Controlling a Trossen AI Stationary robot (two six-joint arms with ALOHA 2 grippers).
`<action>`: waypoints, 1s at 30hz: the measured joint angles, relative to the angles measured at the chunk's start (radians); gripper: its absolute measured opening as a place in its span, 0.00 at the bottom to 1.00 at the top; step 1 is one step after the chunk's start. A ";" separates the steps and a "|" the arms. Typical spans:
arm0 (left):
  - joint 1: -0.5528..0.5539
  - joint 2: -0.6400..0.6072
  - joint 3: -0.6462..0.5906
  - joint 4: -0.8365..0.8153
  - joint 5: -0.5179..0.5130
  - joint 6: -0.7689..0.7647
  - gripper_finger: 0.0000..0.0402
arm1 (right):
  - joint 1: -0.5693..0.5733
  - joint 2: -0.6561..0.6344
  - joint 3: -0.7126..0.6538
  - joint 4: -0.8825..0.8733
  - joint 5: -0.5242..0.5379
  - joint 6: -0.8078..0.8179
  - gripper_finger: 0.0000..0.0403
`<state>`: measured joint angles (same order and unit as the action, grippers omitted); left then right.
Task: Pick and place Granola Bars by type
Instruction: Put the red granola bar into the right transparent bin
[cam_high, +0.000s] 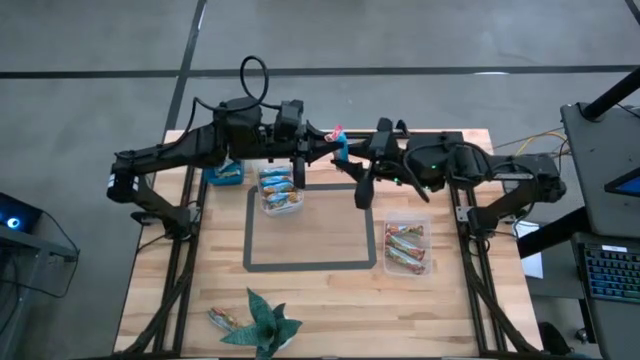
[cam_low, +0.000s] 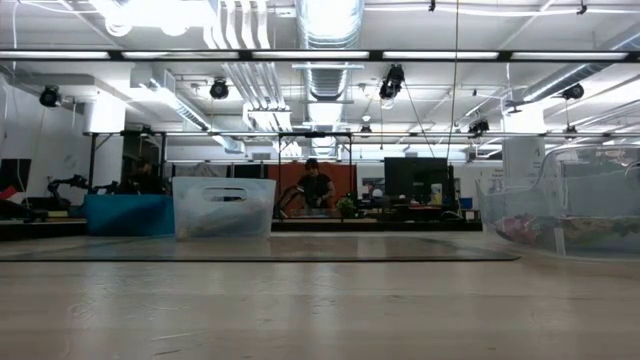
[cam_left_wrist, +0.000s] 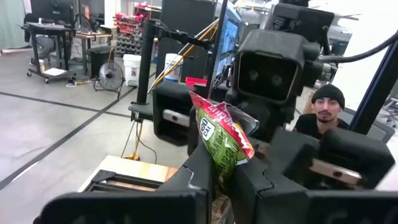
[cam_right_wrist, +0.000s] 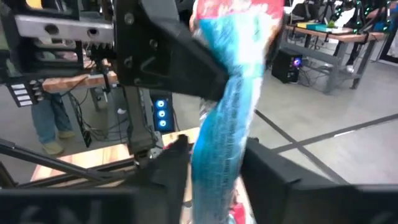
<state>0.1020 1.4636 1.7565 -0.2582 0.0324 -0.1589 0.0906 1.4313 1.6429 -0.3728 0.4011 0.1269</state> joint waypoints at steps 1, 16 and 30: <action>0.000 -0.005 0.000 -0.004 0.000 0.000 0.03 | 0.000 -0.001 0.005 -0.003 0.001 -0.003 0.27; 0.003 -0.030 -0.001 -0.037 -0.033 -0.029 0.20 | -0.011 -0.033 0.020 -0.135 0.013 0.041 0.05; 0.006 -0.160 -0.001 -0.361 -0.051 -0.047 0.32 | -0.005 -0.089 0.016 -0.493 -0.097 0.191 0.04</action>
<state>0.1081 1.3033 1.7554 -0.6197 -0.0189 -0.2062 0.0859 1.3426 1.6586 -0.8657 0.3044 0.3181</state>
